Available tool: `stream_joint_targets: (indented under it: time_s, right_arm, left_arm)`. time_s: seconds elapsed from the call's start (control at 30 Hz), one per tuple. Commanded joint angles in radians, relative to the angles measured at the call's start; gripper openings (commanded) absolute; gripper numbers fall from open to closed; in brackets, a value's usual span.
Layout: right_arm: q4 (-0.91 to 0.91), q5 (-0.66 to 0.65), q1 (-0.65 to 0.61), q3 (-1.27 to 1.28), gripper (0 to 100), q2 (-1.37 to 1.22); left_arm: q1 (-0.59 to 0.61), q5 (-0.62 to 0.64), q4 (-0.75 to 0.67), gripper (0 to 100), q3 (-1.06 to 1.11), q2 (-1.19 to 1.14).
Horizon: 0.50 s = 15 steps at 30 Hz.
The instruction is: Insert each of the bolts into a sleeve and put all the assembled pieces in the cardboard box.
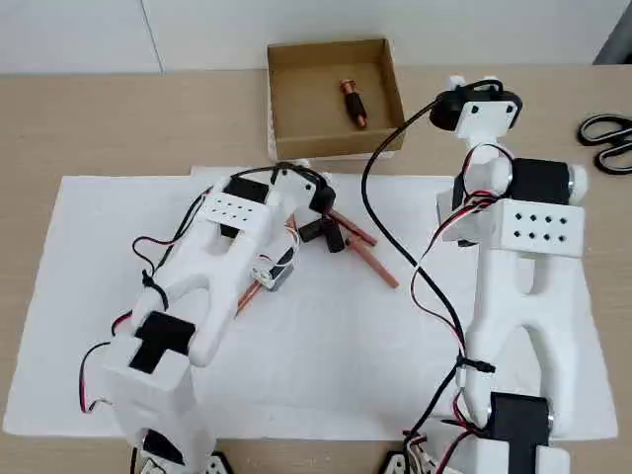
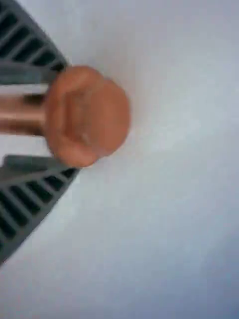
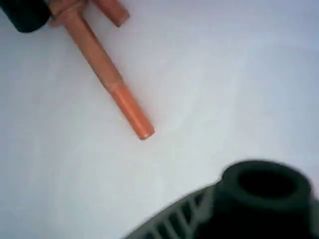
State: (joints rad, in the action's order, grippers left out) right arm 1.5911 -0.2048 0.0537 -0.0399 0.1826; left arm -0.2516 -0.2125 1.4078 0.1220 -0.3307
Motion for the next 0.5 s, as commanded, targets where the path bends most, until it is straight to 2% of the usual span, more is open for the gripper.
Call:
stream_joint_targets:
  time_s: [0.0,0.3,0.4,0.47]
  right_arm:
    - [-0.01,-0.003,0.002,-0.005,1.8,0.041]
    - [-0.01,-0.003,0.002,-0.005,1.8,0.041]
    - [-0.012,-0.003,0.002,-0.005,1.8,0.041]
    - [-0.012,-0.003,0.002,-0.005,1.8,0.041]
  left_arm:
    - [0.0,0.029,-0.031,10,-0.005,-0.017]
    - [-0.002,0.034,-0.032,9,-0.004,-0.021]
    - [-0.002,0.034,-0.028,2,-0.005,-0.02]
    - [-0.002,0.032,-0.008,1,-0.016,-0.02]
